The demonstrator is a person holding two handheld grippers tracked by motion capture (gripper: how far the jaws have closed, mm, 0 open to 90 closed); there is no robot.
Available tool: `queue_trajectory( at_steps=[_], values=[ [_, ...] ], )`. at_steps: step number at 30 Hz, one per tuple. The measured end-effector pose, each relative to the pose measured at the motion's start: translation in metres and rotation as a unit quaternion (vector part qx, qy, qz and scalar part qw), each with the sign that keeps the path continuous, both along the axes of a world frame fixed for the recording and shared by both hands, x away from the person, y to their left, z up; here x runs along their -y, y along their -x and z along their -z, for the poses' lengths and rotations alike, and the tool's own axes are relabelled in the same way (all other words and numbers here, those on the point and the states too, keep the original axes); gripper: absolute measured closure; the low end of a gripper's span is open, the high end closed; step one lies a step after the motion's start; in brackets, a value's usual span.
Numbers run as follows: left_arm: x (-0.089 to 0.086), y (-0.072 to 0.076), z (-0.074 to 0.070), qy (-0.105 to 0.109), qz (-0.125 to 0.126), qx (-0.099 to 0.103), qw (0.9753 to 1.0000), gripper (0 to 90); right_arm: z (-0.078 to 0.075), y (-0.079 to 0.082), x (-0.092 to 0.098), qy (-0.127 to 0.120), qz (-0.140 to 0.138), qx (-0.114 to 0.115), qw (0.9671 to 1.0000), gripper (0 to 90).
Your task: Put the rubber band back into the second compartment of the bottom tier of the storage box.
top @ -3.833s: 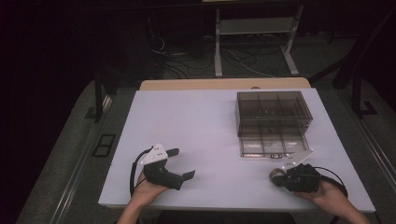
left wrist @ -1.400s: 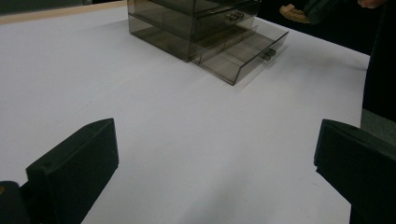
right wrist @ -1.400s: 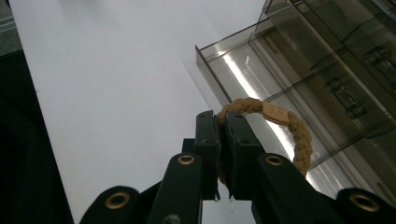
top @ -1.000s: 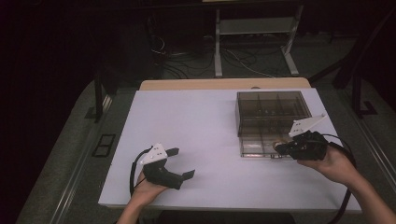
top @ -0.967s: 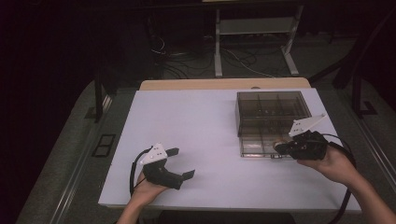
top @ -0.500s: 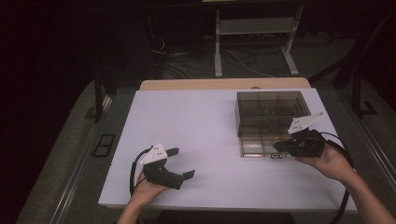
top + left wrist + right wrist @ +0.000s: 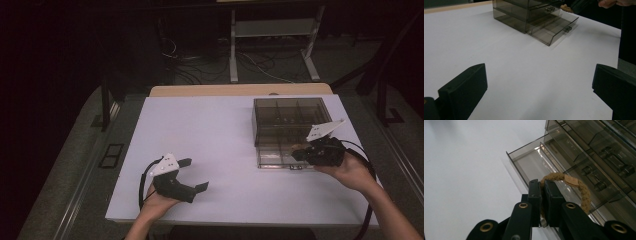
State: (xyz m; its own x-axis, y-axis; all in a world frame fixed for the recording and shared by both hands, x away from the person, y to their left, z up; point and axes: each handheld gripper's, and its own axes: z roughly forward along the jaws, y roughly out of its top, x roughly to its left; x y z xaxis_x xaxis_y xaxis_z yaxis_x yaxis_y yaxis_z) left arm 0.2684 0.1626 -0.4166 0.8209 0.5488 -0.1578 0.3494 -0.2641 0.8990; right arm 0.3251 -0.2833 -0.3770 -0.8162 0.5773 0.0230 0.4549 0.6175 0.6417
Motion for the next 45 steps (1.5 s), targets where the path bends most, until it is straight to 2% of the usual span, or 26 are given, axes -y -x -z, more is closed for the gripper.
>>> queue_trajectory(
  at_steps=[23,45],
  values=[
    [0.0,0.0,0.0,-0.002,0.001,0.0,1.0,0.0,0.017,-0.013,0.004,-0.009,0.018,-0.013,0.9997,82.8],
    [0.0,0.0,0.0,-0.003,0.002,-0.001,1.0,0.0,0.034,-0.023,-0.001,-0.002,0.021,-0.037,0.9991,82.8]
  ],
)
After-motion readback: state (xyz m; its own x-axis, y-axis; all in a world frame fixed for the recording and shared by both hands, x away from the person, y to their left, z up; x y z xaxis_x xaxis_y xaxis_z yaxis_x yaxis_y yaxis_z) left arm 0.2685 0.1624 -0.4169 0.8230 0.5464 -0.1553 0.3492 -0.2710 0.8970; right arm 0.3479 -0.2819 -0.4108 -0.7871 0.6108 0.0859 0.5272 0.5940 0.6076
